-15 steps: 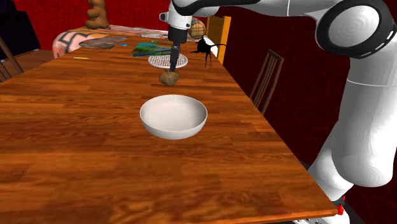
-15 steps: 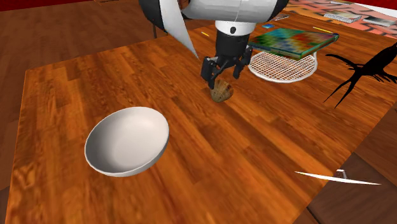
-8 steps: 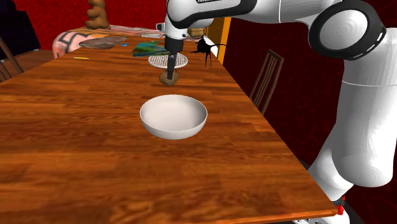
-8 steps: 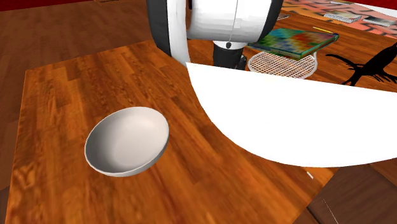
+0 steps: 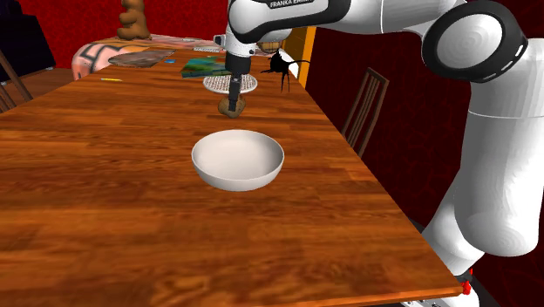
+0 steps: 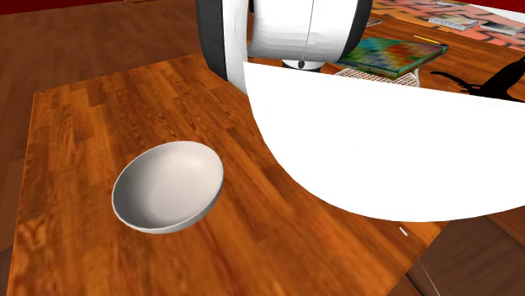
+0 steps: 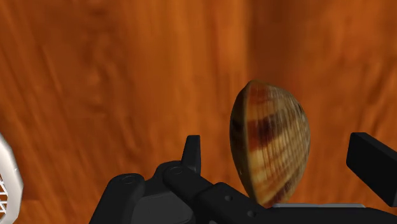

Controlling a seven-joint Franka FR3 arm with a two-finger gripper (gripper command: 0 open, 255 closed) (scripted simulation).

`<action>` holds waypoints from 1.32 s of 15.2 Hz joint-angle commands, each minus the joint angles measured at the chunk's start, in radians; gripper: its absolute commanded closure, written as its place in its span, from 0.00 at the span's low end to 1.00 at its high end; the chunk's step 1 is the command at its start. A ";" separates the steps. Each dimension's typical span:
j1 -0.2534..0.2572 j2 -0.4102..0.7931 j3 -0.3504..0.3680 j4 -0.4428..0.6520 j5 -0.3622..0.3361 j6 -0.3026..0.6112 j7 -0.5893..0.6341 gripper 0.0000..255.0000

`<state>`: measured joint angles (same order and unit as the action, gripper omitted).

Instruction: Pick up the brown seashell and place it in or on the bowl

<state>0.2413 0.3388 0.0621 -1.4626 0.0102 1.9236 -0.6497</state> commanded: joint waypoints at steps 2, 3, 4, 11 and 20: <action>0.000 0.000 0.000 0.000 0.000 0.000 0.000 1.00; 0.000 0.000 0.000 0.000 0.000 0.000 0.000 1.00; 0.000 0.000 0.000 0.000 0.000 0.000 0.000 1.00; 0.000 0.000 0.000 0.000 0.000 0.000 0.000 1.00; 0.001 0.008 0.000 0.133 -0.001 -0.125 0.003 1.00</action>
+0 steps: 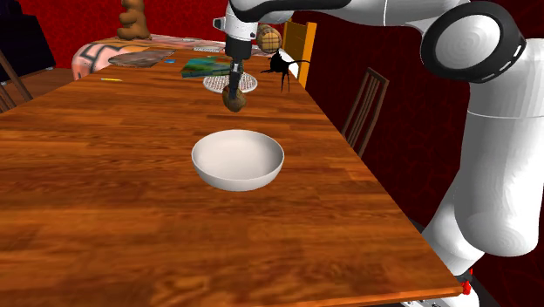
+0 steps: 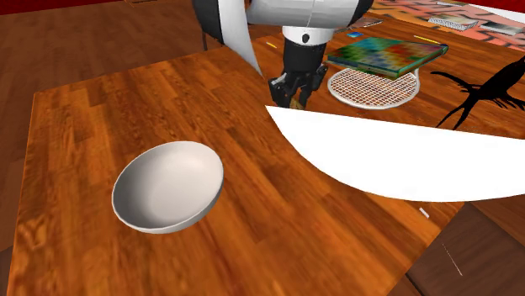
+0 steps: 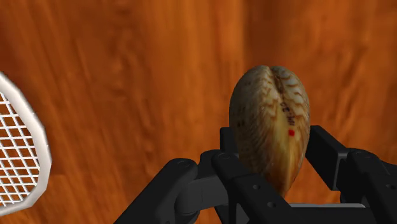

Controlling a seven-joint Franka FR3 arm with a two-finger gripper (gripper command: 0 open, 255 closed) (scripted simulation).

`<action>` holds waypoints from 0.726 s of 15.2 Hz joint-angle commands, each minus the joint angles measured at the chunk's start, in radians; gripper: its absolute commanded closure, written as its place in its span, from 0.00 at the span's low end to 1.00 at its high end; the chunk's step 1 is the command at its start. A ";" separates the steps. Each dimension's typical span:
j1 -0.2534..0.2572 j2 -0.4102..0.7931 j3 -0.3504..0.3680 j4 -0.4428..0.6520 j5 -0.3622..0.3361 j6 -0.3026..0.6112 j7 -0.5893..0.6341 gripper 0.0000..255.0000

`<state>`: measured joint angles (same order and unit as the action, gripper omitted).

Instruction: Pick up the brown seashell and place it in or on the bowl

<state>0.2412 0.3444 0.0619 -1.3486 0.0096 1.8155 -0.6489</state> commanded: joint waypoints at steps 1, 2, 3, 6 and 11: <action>0.002 0.005 0.001 0.036 -0.001 -0.031 0.003 1.00; 0.002 0.008 0.001 0.054 -0.001 -0.046 0.003 1.00; 0.002 0.011 0.001 0.072 -0.001 -0.061 0.003 1.00; 0.003 0.023 0.001 0.131 -0.002 -0.108 0.005 1.00; 0.006 0.053 0.001 0.245 -0.004 -0.193 0.007 1.00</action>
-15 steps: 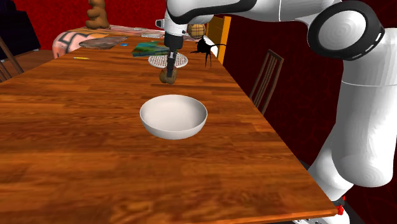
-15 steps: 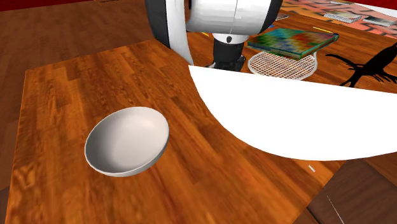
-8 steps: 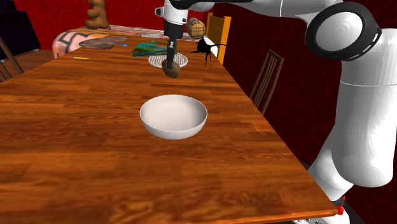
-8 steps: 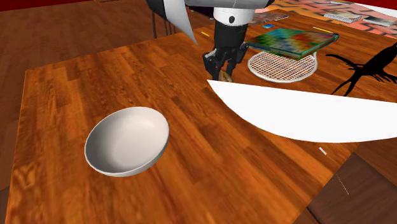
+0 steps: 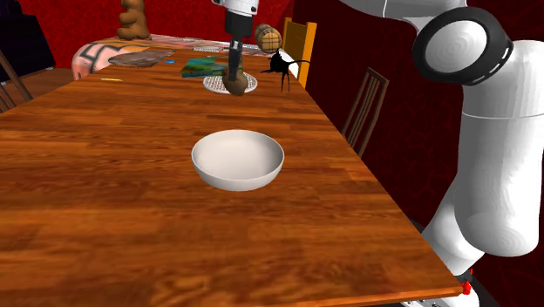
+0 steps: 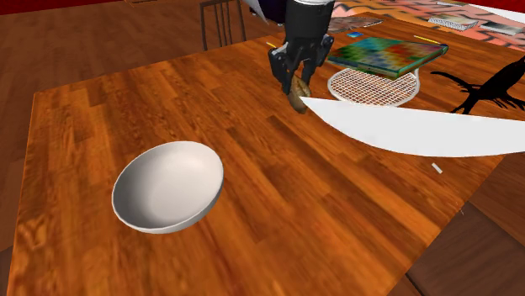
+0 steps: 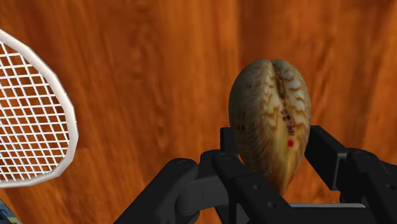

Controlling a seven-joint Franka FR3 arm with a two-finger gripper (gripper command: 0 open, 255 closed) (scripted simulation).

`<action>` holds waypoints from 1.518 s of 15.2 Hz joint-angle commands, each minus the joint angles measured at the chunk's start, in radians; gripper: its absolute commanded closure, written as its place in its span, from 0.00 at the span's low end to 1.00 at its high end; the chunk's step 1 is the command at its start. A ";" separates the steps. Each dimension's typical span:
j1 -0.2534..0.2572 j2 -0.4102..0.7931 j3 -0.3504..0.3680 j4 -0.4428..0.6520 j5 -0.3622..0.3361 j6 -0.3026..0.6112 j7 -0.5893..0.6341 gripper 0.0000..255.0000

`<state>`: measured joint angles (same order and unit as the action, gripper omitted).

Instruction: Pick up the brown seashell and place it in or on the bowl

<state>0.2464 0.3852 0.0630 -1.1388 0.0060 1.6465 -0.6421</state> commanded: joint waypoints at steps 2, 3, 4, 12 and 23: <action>0.002 0.029 0.000 0.089 -0.002 -0.061 0.001 1.00; 0.003 0.039 0.000 0.119 -0.002 -0.080 0.002 1.00; 0.003 0.049 0.000 0.150 -0.003 -0.101 0.002 1.00; 0.069 -0.215 0.035 -0.219 -0.006 0.006 0.108 1.00; 0.169 -0.480 0.129 -0.536 0.004 0.062 0.304 1.00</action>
<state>0.4044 -0.0856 0.1803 -1.6704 0.0103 1.7121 -0.3621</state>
